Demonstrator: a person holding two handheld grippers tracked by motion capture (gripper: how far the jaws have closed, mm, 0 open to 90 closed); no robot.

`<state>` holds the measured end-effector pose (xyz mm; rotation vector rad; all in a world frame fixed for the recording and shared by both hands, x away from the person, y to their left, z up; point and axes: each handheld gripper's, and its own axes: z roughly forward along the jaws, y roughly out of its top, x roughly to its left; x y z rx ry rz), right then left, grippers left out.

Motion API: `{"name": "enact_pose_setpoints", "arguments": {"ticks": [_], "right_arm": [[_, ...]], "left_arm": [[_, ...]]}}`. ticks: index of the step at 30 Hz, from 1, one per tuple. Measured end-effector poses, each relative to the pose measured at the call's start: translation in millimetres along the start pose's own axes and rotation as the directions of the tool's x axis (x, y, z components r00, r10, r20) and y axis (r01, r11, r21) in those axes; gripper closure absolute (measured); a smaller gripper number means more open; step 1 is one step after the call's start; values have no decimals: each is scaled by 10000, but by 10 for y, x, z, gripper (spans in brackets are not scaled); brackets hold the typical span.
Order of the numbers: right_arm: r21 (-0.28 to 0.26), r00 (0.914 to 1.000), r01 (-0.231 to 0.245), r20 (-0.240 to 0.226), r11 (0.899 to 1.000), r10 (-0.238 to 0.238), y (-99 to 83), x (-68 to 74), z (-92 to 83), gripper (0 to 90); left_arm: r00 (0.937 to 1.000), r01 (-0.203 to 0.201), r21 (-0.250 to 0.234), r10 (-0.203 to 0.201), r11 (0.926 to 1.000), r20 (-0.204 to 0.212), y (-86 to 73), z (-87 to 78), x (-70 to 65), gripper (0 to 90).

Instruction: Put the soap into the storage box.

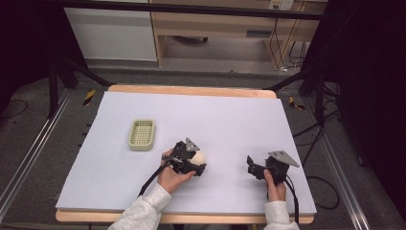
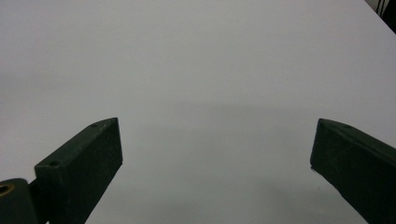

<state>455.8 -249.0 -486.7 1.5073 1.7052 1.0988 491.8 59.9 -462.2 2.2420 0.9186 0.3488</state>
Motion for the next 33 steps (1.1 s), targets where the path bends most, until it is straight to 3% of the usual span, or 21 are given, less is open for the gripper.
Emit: {"name": "enact_pose_setpoints", "arguments": {"ticks": [33], "right_arm": [[16,10000,16,21,10000,-16,0,2,2,27]], "left_arm": [[9977,167,-345,-189,9993,-648,-125,-480,395,241]]}}
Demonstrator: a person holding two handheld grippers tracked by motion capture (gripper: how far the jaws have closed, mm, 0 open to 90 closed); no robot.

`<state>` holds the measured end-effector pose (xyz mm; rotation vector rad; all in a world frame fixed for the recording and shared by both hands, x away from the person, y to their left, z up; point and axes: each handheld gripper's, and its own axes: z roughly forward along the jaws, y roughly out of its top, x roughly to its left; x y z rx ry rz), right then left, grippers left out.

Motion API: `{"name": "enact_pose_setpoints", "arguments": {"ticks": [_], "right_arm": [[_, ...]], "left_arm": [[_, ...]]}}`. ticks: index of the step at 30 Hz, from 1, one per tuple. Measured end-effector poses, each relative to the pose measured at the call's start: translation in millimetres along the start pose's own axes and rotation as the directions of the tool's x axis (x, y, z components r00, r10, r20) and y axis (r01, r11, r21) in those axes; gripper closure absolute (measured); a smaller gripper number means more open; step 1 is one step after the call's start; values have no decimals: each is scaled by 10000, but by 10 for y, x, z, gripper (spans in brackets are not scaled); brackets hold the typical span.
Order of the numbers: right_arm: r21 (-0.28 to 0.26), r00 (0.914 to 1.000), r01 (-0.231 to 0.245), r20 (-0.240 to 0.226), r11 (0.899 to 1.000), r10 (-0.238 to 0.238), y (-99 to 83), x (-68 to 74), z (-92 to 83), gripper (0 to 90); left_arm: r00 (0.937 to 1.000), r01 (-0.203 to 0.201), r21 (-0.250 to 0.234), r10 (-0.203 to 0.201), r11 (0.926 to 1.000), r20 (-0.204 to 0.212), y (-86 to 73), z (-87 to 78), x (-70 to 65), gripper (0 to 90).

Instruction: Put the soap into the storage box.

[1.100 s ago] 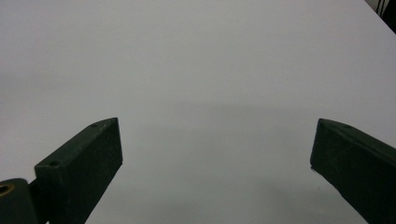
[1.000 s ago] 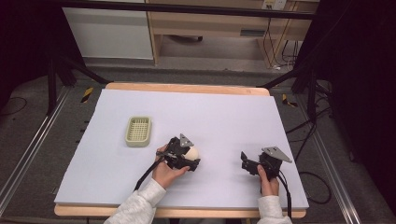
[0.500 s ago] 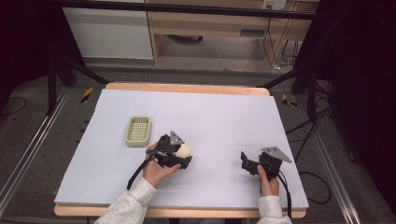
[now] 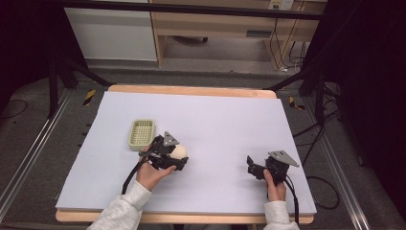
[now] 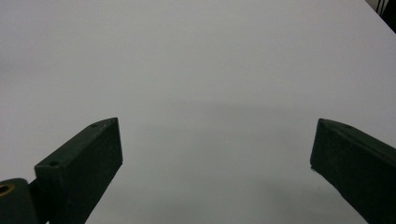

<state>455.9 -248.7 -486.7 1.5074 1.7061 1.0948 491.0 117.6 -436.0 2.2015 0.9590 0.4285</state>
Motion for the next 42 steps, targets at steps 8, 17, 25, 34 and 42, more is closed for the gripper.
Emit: {"name": "enact_pose_setpoints", "arguments": {"ticks": [8,17,25,34,42], "right_arm": [[13,10000,14,10,10000,-14,0,2,1,27],[14,10000,-6,-11,10000,6,1,-1,2,27],[12,10000,10,2,10000,-10,1,2,1,27],[6,10000,12,13,10000,-12,0,5,-1,27],[-3,10000,35,7,10000,-35,0,6,-1,27]], "left_arm": [[9999,90,-61,-91,9999,-127,-31,-69,107,241],[9994,299,-231,-303,9993,-174,-51,-114,192,241],[9981,554,-330,-563,9979,-249,-58,-146,273,241],[9952,901,-546,-921,9944,-343,-49,-200,402,241],[9927,1043,-632,-1078,9925,-548,-47,-238,543,241]]}}
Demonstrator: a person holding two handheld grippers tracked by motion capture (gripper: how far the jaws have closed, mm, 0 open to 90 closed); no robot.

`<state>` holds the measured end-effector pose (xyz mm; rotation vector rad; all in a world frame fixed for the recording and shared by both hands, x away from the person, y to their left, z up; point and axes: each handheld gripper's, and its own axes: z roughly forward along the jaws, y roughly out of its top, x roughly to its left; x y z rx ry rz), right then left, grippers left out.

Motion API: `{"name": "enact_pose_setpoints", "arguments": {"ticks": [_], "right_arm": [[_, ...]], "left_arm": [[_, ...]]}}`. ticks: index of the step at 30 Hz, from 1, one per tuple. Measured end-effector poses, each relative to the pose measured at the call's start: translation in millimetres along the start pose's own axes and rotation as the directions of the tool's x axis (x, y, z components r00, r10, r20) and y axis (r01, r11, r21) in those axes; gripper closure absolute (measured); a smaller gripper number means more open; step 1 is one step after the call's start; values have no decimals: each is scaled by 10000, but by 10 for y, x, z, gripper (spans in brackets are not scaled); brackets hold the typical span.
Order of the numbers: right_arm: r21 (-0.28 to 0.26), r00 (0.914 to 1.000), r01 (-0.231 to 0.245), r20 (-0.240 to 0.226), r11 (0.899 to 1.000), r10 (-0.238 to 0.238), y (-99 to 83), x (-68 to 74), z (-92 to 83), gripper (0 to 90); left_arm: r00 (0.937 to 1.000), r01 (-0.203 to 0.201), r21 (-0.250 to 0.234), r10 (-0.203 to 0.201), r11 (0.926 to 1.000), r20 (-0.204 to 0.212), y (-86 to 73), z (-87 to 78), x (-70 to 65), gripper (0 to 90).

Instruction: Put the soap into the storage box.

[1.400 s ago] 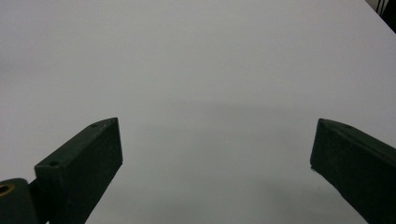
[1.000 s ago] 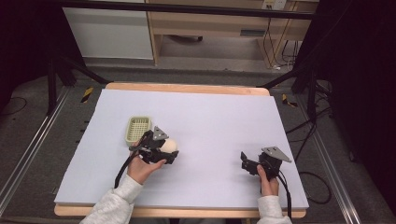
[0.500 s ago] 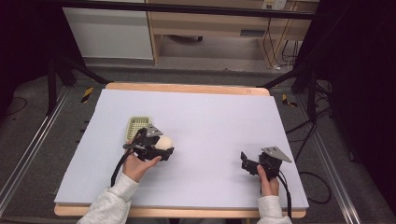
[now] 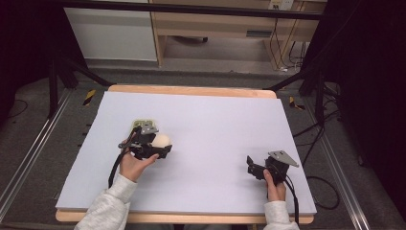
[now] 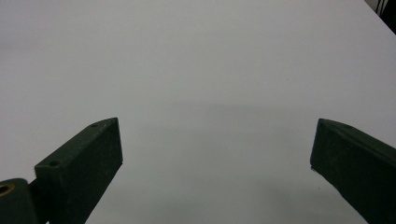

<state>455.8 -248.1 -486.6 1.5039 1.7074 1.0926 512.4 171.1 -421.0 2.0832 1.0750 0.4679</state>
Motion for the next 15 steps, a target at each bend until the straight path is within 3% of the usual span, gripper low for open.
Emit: {"name": "enact_pose_setpoints", "arguments": {"ticks": [15], "right_arm": [[16,10000,16,-25,10000,-16,1,2,4,27]], "left_arm": [[9988,336,-89,-339,9994,-364,42,-23,231,241]]}}
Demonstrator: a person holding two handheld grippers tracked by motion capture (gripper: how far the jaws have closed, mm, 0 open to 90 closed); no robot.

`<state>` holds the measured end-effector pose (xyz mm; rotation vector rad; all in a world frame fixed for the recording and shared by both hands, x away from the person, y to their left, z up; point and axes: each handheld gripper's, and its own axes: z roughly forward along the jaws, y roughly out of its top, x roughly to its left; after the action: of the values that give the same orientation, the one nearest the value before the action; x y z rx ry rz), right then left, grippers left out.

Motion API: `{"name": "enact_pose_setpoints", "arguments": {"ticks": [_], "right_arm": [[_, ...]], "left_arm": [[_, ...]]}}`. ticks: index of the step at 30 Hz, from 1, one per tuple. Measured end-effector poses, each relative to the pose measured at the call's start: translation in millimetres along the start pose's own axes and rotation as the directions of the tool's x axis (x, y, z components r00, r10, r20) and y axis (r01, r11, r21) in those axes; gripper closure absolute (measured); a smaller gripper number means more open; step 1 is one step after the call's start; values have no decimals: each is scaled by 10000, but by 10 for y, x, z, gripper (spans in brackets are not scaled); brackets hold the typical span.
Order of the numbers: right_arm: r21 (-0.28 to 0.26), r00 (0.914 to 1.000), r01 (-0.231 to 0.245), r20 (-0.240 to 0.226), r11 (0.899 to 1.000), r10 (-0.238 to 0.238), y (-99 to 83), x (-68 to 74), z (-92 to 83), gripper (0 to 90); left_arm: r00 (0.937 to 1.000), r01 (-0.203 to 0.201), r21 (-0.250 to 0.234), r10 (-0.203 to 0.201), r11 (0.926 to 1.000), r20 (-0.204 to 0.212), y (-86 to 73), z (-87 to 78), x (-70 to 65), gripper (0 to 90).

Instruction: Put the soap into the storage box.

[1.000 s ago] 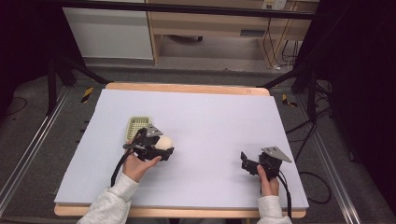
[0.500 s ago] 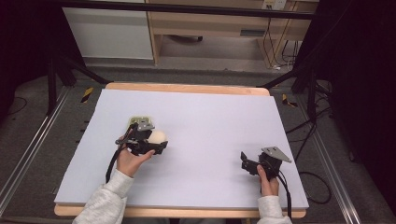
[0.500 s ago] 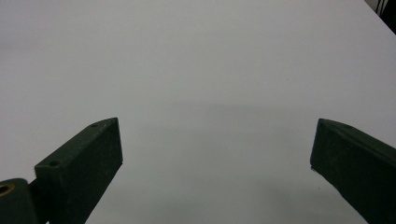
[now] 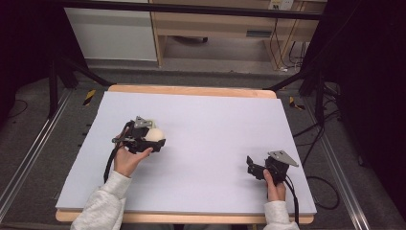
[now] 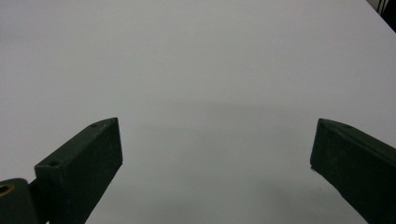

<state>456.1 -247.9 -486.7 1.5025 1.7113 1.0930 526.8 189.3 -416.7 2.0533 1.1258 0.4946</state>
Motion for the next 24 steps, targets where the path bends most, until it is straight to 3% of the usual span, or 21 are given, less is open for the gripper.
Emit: {"name": "enact_pose_setpoints", "arguments": {"ticks": [17,24], "right_arm": [[38,10000,10,16,10000,-10,1,-1,1,27],[30,10000,22,-9,10000,-22,1,0,2,27]], "left_arm": [[9987,416,-57,-417,9991,-293,26,2,225,241],[9973,510,128,-502,9986,-532,23,56,309,241]]}}
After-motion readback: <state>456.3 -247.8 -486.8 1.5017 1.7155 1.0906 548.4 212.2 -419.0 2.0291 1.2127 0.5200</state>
